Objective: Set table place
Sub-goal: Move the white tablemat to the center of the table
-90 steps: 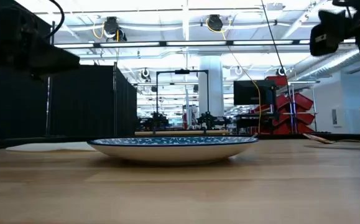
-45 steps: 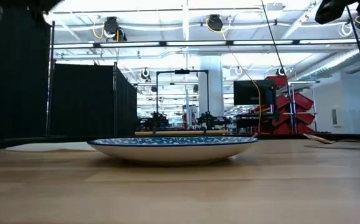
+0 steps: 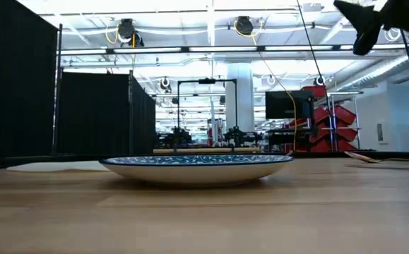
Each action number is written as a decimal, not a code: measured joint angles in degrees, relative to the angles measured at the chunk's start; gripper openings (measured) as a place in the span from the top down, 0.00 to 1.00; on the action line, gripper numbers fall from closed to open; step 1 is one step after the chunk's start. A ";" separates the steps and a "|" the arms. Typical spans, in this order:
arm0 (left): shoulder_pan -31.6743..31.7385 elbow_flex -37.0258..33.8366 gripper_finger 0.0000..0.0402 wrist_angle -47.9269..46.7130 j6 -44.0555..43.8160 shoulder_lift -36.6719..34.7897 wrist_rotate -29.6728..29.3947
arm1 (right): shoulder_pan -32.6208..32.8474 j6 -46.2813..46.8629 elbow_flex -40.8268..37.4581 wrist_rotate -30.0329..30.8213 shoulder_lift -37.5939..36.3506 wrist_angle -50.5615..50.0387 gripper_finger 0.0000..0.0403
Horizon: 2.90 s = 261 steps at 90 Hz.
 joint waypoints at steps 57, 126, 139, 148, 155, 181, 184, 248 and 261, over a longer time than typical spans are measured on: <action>45.20 2.92 0.73 -12.80 -17.67 20.60 41.03 | -7.72 2.42 21.78 1.66 33.74 -15.91 0.58; 43.15 -9.38 0.73 -32.31 -31.70 20.59 49.47 | -10.81 11.97 45.13 -6.38 68.72 -28.02 0.57; 39.91 -11.14 0.73 -25.99 -34.71 20.66 59.32 | -11.91 12.06 45.13 -6.32 68.71 -28.83 0.58; 37.68 -11.73 0.73 -20.84 -37.65 21.52 68.99 | -12.73 12.13 45.13 -6.29 68.71 -30.00 0.58; 35.93 -11.75 0.73 -17.77 -39.78 22.05 70.19 | -13.25 12.13 45.13 -6.29 68.71 -30.39 0.58; 29.37 -11.77 0.73 -9.62 -49.74 28.82 62.44 | -14.55 11.11 45.13 -7.83 68.53 -30.42 0.58; 28.72 -11.77 0.73 -8.85 -49.76 30.44 61.97 | -14.82 11.09 45.13 -8.24 68.53 -30.40 0.58; 28.85 -11.58 0.73 -15.20 -40.71 43.88 45.52 | -15.48 10.85 45.11 -9.24 64.40 -33.77 0.58; 28.85 -11.58 0.73 -17.23 -40.14 44.02 44.06 | -15.48 10.93 45.11 -9.24 64.40 -33.83 0.58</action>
